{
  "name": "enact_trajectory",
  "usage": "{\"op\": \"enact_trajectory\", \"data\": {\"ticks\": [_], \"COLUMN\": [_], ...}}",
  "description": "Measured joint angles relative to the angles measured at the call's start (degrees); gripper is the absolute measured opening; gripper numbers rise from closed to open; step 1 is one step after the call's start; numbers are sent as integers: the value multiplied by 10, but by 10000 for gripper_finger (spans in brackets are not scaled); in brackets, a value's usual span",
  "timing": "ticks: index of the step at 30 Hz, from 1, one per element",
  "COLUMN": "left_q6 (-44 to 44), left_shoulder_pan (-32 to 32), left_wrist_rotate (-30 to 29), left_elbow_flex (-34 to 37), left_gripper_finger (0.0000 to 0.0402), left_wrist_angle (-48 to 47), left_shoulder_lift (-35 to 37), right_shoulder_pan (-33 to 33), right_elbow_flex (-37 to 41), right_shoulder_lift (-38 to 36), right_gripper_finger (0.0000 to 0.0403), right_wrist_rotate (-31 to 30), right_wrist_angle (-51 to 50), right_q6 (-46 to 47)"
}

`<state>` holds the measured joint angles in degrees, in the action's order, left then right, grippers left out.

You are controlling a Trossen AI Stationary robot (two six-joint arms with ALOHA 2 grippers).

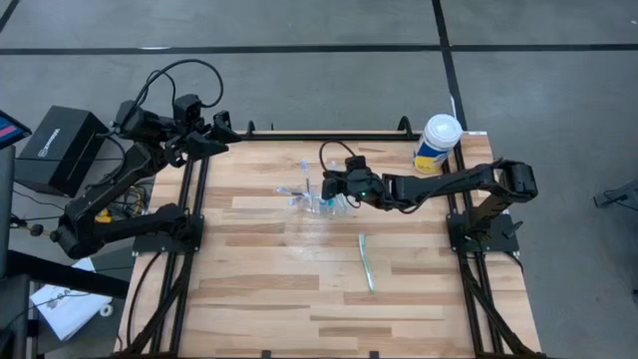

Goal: Pick & Place toothbrushing station
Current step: Put the left green toothbrush into the transparent organizer, then put the green toothbrush into the transparent organizer

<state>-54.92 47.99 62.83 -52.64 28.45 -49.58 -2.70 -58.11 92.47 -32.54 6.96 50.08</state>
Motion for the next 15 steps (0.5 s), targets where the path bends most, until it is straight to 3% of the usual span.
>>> {"op": "enact_trajectory", "data": {"ticks": [9, 15], "left_q6": [0, 0], "left_shoulder_pan": [0, 0], "left_wrist_rotate": [1, 1], "left_elbow_flex": [0, 0], "left_gripper_finger": [208, 208], "left_wrist_angle": [0, 0], "left_shoulder_lift": [0, 0], "right_shoulder_pan": [1, 7], "right_elbow_flex": [1, -4], "right_shoulder_lift": [-24, -62], "right_gripper_finger": [223, 252], "right_wrist_rotate": [27, 26], "right_wrist_angle": [0, -4], "right_q6": [5, -28]}}
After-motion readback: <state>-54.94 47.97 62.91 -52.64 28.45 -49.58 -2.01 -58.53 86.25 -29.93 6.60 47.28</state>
